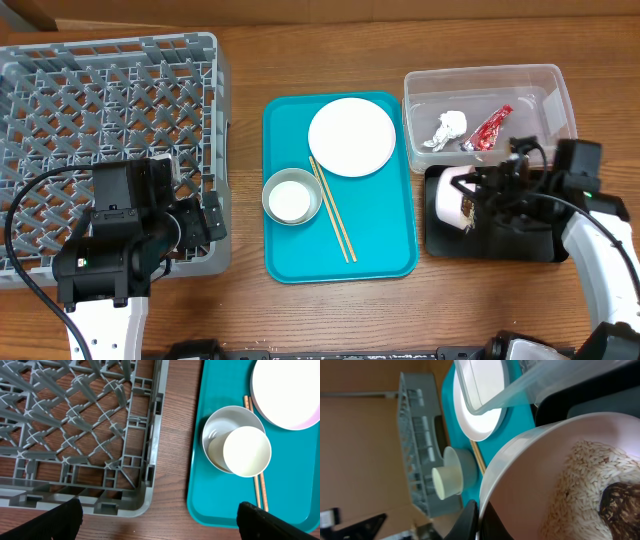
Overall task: Sort waste into correct bins and load items into the dishwasher
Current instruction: 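Tip the pink bowl over the black tray to dump the rice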
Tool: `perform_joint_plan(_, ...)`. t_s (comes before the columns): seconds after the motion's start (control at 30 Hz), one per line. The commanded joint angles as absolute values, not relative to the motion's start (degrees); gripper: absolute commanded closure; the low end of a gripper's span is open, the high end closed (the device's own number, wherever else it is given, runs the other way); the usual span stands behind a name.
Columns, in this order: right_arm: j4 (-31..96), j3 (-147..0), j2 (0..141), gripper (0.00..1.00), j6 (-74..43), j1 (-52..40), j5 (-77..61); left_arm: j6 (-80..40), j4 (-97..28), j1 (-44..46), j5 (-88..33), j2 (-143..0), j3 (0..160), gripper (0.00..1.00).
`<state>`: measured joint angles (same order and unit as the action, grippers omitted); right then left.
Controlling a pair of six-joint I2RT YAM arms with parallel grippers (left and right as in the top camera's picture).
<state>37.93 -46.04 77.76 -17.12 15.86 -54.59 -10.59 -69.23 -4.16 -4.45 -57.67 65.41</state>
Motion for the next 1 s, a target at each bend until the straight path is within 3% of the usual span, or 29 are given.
perform_joint_plan(0.0, 37.3, -44.6, 78.7, 0.96, -16.5, 20.6, -65.8, -10.3, -69.2, -4.5, -4.3, -57.8, 66.6, 0.00)
perform_joint_plan(0.4, 37.1, -44.4, 87.7, 0.96, -16.5, 27.9, -90.0, -10.3, -69.2, -4.5, -4.5, -57.8, 66.6, 0.00)
perform_joint_plan(0.97, 37.5, -44.5, 88.3, 0.96, -20.6, 38.2, -89.9, -10.3, -69.2, -4.5, -4.5, -57.8, 66.6, 0.00)
